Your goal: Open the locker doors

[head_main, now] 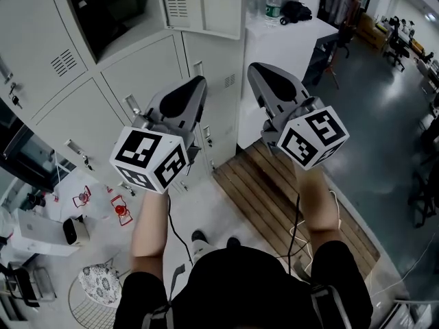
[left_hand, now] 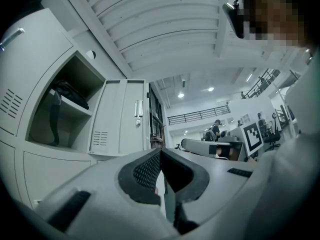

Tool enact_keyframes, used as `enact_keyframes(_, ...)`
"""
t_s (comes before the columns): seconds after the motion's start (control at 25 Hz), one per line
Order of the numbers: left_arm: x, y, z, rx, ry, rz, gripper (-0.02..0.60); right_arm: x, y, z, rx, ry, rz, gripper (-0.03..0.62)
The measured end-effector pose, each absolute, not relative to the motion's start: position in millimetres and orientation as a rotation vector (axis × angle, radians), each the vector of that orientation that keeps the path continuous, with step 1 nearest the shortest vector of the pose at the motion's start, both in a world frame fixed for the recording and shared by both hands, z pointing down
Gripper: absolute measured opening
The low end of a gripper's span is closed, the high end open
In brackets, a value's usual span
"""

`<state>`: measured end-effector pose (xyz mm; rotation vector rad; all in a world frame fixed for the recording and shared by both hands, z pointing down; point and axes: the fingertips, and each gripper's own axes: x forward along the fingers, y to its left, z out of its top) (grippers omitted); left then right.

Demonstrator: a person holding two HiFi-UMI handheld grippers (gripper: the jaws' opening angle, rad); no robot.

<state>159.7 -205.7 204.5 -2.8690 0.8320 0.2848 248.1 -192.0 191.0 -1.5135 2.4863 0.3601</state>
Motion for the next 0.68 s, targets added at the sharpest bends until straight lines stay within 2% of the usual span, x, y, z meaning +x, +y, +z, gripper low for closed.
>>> enact_keyframes(0.68, 163.6, -197.8, 208.5, -2.873, 0.834, 0.268, 0.015, 253.2, -183.6, 194.9, -1.543, 2.479, 0.37, 0.005)
